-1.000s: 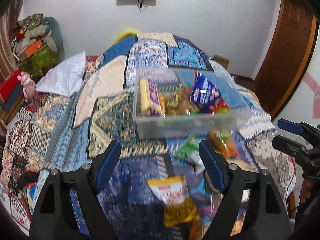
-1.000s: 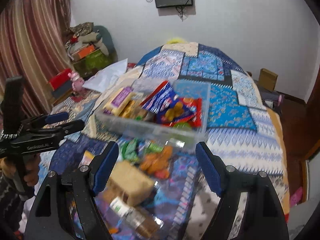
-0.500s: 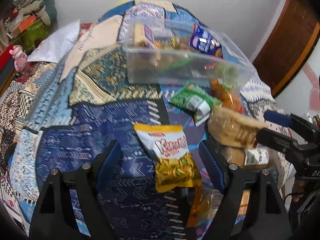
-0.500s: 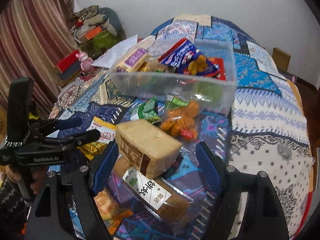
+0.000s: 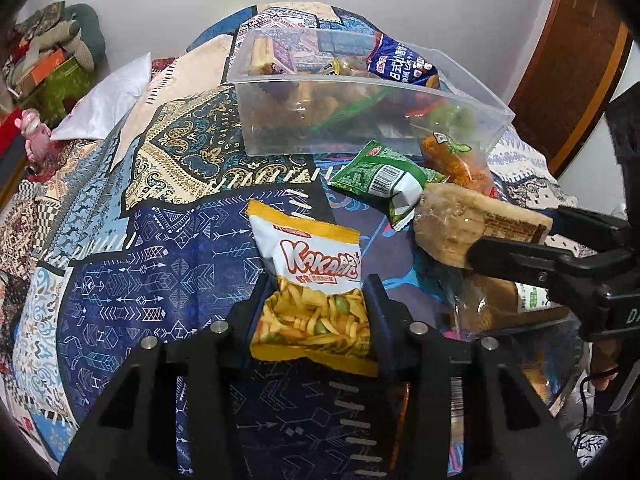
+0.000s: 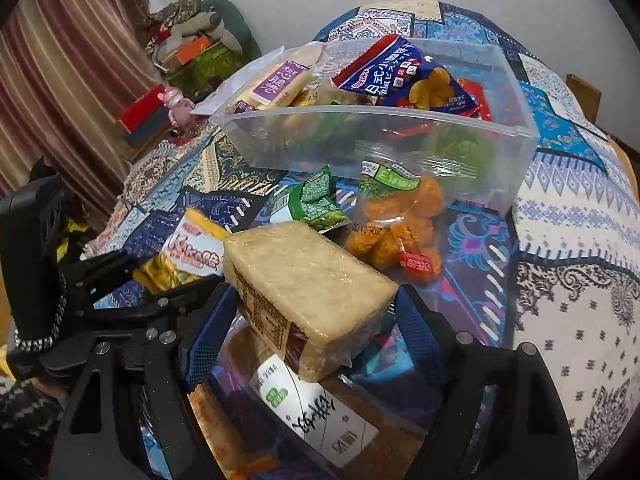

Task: Organize snacks
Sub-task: 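Grasp the bread loaf with the right gripper while the left grasps the yellow snack bag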

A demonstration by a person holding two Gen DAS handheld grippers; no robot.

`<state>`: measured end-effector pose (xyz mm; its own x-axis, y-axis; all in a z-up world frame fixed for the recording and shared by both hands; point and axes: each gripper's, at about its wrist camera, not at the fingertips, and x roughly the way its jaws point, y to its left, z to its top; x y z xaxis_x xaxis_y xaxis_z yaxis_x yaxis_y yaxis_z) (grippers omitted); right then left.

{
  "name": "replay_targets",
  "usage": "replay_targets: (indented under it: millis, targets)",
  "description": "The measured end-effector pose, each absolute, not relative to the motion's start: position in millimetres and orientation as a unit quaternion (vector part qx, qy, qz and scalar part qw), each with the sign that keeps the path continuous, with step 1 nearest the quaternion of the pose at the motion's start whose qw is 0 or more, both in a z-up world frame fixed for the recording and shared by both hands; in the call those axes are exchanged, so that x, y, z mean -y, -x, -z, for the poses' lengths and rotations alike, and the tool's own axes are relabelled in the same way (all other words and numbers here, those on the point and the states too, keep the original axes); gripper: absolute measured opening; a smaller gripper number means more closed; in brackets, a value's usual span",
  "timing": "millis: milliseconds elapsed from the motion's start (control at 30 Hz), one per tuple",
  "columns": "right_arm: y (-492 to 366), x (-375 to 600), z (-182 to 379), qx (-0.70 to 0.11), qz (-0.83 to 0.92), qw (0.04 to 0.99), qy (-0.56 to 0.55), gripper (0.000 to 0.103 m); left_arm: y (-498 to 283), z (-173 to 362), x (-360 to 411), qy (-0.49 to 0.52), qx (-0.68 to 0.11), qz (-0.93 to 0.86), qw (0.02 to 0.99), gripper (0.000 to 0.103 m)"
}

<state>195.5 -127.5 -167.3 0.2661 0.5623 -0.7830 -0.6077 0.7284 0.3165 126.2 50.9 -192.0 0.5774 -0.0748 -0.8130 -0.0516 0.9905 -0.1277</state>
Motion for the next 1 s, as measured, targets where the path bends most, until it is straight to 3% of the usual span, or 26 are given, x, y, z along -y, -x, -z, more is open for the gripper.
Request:
replay_targets:
  millis: [400,1000]
  targets:
    - [-186.6,131.8,157.2,-0.456,-0.370,0.809,0.028,0.064,-118.4,170.8,-55.9,0.071,-0.432,0.005,0.899,0.040]
    - [-194.0,163.4,98.0,-0.383,-0.341,0.858,-0.005,0.064,-138.1,95.4,-54.4,0.062,-0.348,0.014,0.935,0.040]
